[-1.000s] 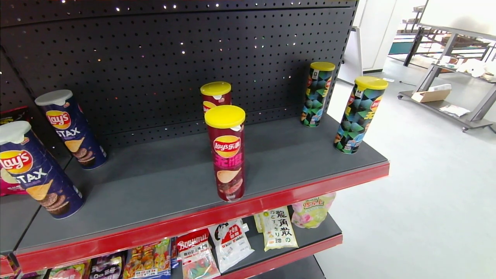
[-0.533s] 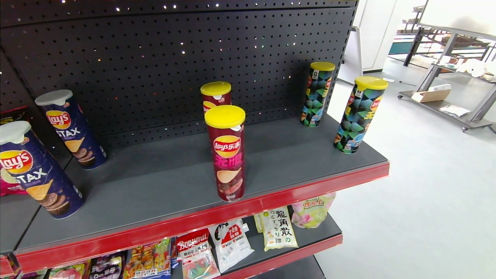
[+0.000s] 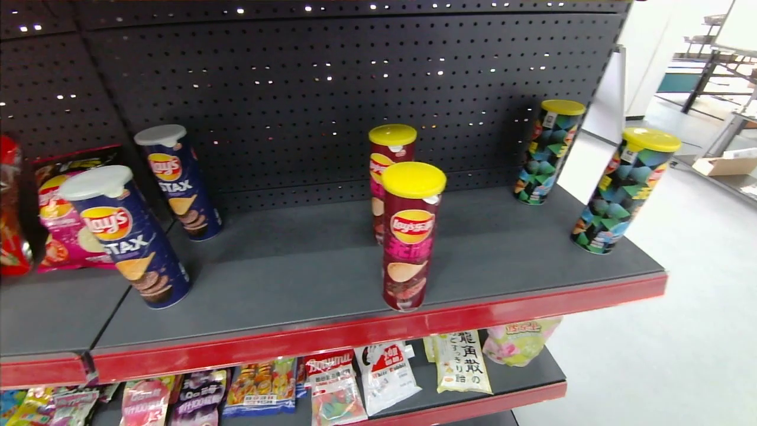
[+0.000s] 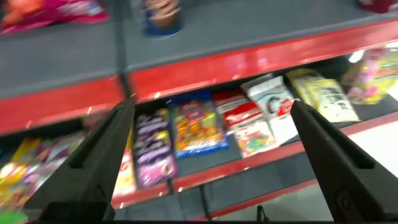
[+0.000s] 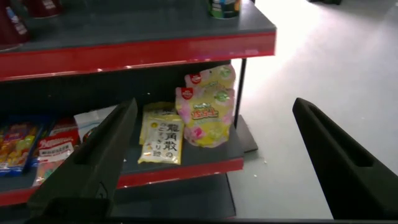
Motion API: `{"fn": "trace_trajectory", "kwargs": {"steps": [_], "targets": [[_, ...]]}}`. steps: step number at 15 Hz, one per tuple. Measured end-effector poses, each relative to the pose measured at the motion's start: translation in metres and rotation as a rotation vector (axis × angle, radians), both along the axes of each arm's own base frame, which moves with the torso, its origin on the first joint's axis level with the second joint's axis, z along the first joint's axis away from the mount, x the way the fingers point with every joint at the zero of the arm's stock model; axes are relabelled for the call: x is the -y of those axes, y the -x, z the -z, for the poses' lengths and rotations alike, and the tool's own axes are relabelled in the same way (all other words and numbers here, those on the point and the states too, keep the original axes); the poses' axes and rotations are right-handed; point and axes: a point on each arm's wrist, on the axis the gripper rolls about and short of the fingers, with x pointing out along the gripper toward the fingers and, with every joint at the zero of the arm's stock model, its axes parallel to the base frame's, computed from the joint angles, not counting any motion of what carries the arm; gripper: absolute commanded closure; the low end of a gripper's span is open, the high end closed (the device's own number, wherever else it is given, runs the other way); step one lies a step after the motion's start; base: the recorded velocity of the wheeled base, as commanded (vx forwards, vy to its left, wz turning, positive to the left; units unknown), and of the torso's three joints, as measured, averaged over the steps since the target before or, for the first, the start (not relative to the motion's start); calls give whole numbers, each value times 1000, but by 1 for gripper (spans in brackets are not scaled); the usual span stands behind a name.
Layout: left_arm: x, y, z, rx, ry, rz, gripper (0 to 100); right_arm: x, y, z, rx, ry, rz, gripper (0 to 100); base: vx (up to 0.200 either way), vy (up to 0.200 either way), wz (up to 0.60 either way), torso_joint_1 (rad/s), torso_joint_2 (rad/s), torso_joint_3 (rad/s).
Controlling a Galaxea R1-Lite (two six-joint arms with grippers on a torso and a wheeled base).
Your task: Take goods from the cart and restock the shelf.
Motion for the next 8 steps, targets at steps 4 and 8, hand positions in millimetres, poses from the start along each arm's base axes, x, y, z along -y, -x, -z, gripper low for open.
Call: {"fn": "trace_trajectory", "kwargs": {"steps": [4, 8], "targets": [[1, -2, 1, 20, 17, 48, 0, 0, 0, 0, 1, -1, 0, 0, 0, 0, 0, 0, 0, 0], [4, -11, 10, 103, 34, 82, 0, 0, 0, 0, 1, -3, 0, 0, 0, 0, 0, 0, 0, 0]]}}
